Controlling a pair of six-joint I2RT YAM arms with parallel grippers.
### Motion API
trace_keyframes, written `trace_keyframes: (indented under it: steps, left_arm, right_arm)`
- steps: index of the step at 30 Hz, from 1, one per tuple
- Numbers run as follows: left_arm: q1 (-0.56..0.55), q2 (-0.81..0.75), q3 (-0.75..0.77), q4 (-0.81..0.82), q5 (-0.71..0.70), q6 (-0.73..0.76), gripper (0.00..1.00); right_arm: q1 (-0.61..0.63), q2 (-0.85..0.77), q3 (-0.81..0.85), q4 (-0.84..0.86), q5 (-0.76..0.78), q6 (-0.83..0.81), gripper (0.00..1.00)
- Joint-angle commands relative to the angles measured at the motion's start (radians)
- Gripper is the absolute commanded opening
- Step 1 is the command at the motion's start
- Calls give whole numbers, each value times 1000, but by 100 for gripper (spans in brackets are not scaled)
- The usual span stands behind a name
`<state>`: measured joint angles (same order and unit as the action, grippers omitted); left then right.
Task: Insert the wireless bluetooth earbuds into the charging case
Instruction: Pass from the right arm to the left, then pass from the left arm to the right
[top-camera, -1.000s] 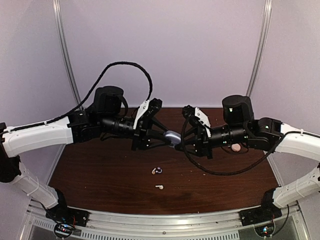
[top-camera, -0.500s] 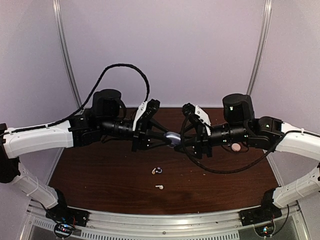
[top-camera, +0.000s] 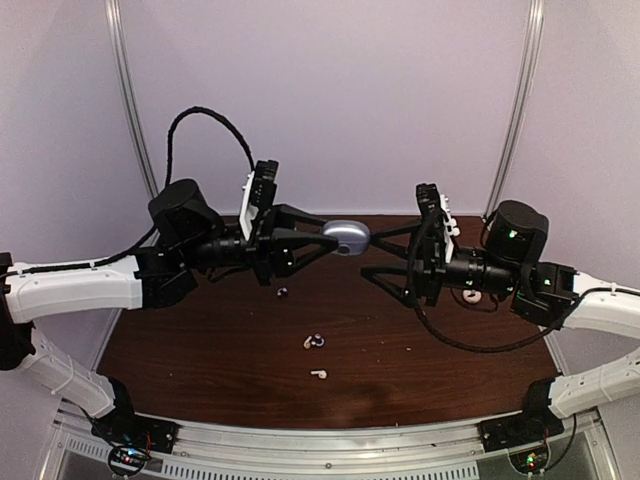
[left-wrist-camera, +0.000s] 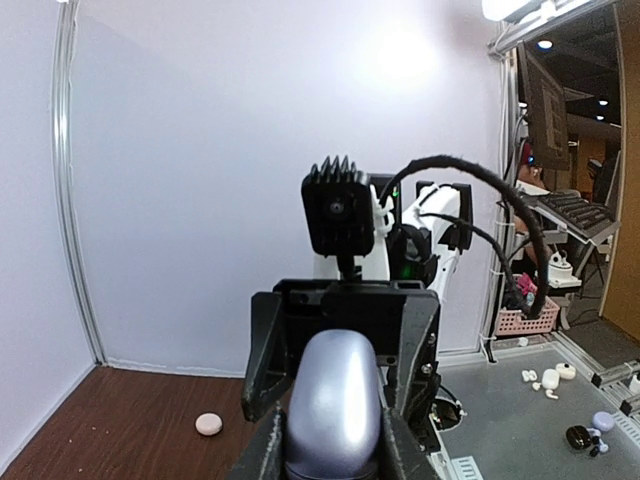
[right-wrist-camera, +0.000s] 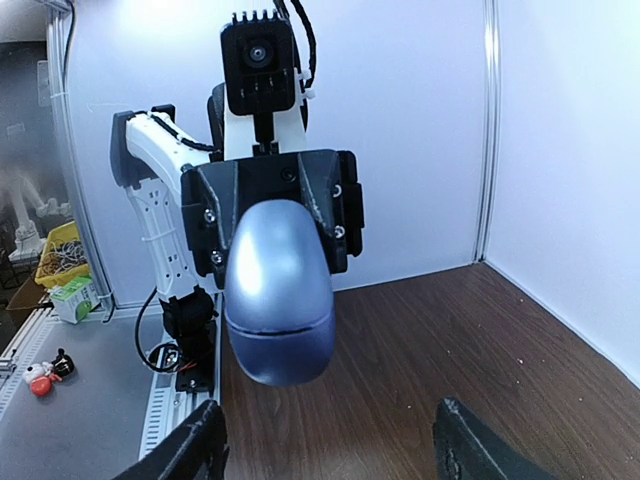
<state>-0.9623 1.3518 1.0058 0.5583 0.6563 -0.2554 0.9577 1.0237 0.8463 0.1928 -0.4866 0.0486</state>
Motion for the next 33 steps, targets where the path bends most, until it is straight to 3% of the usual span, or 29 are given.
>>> trace_keyframes:
  steps: [1, 17, 33]
  left_arm:
    - [-2, 5, 10, 178, 3, -77, 7]
    - [-26, 41, 7, 214, -17, -88, 6]
    - [-29, 60, -1, 234, -24, -81, 6]
  right_arm:
    - [-4, 34, 15, 179, -43, 42, 70]
    - [7, 93, 54, 243, -82, 41, 58]
    - [13, 113, 61, 251, -101, 46, 37]
